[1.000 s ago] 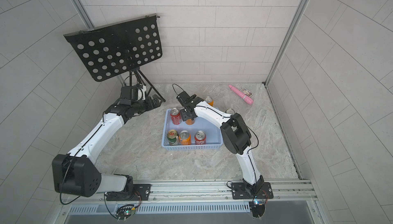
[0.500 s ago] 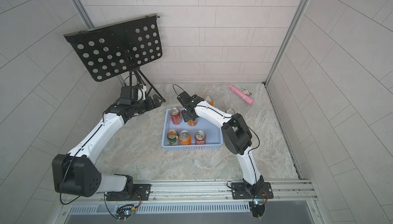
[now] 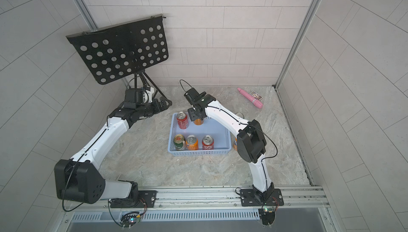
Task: Take out the drinks from the basket
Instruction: Pick up the drink from the basket, then place the drink at the center of the board.
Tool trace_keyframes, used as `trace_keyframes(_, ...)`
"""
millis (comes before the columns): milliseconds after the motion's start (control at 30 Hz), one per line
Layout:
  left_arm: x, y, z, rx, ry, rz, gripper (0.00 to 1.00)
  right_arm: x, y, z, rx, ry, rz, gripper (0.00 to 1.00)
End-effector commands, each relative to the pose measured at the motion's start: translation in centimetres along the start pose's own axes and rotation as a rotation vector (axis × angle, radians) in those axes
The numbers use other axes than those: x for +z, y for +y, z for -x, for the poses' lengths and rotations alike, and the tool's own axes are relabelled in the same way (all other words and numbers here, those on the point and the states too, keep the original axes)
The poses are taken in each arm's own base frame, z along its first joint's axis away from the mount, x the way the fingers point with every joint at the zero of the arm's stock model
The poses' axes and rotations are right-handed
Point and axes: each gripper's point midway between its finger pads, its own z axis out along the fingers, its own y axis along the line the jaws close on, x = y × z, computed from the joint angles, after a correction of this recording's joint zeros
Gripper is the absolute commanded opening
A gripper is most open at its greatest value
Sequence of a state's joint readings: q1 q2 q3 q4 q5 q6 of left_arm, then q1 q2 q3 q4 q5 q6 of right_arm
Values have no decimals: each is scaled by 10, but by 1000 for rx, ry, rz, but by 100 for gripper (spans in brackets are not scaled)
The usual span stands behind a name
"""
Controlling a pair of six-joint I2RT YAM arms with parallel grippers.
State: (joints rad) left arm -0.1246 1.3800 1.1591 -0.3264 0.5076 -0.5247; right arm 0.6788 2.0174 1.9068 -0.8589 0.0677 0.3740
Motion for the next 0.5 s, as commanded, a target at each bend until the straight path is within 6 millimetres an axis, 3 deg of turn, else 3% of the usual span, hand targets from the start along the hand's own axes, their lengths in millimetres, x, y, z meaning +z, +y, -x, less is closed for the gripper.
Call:
trace_keyframes(0,-2,-14,4,7,-16,-84,100,-42,-5,31,7,-121,13,14)
trace_keyframes(300,-7,-22,6,19,-26,-112,100,-64,-11,58,27,-169,23,12)
trace_keyframes(467,-18,-23,21,37,-96,-71,100,-70,-12,71,30,-176,39,11)
